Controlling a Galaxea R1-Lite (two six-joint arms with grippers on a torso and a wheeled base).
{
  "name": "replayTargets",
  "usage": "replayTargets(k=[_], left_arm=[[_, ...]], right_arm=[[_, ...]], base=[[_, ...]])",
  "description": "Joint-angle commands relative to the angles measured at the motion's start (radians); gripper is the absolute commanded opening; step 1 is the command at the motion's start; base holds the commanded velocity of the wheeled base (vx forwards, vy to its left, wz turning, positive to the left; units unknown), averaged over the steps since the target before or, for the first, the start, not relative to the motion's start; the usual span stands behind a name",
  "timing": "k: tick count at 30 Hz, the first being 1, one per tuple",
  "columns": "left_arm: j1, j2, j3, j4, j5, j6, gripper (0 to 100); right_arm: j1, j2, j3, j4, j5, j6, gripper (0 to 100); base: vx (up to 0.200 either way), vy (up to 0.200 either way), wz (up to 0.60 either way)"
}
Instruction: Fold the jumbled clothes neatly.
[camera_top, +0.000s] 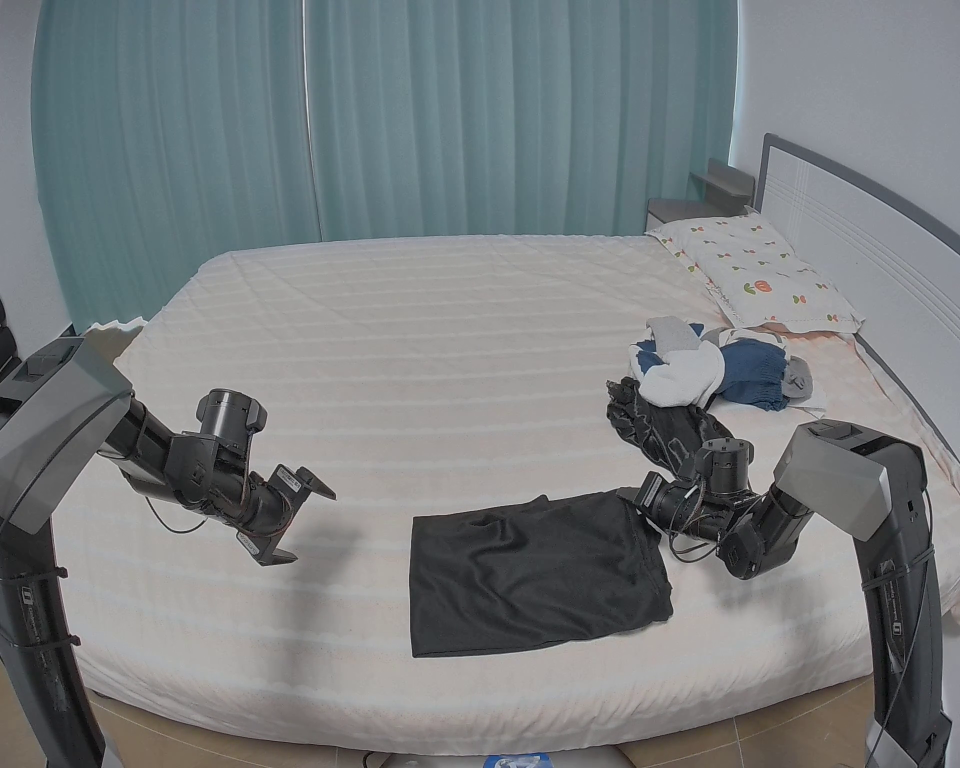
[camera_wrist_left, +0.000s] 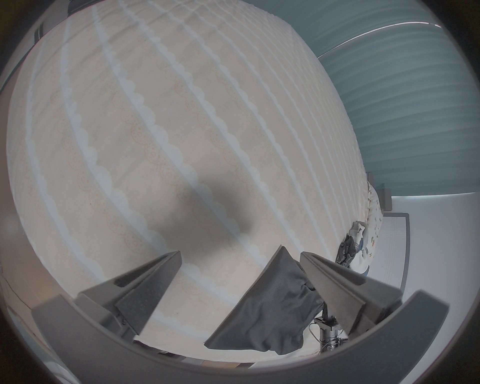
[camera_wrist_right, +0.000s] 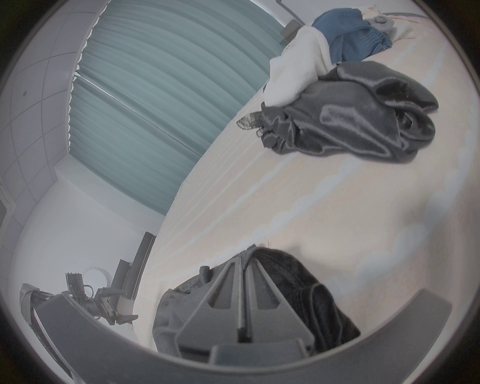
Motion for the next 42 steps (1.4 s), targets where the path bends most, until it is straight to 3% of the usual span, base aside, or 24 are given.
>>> replayTargets(k=[1,34,35,39,42], left_arm=[[-0.001,0.0,0.002,0.0,0.0,0.0,100],[-0.001,0.0,0.005,0.0,0.0,0.001,100],[-0.001,0.0,0.005,0.0,0.0,0.001,100],[-0.002,0.001,0.004,0.0,0.002,0.001,100],[-0.013,0.009,0.005,0.0,0.034,0.003,100]], right_arm=[[-0.009,0.006,-0.013,-0.002,-0.017,0.002,0],[-0.039,0.058,-0.066,-0.005,-0.047,0.01,0],[-0.039,0.058,-0.066,-0.005,-0.05,0.01,100],[-0.055,0.023,-0.041,-0.013,-0.096,0.01,100],[-0.084,-0.071,0.077,-0.039,-0.085,0.011,100]], base=[[0.0,0.0,0.0],[0.0,0.0,0.0],[0.0,0.0,0.0],[0.0,0.0,0.0],[0.0,0.0,0.0]])
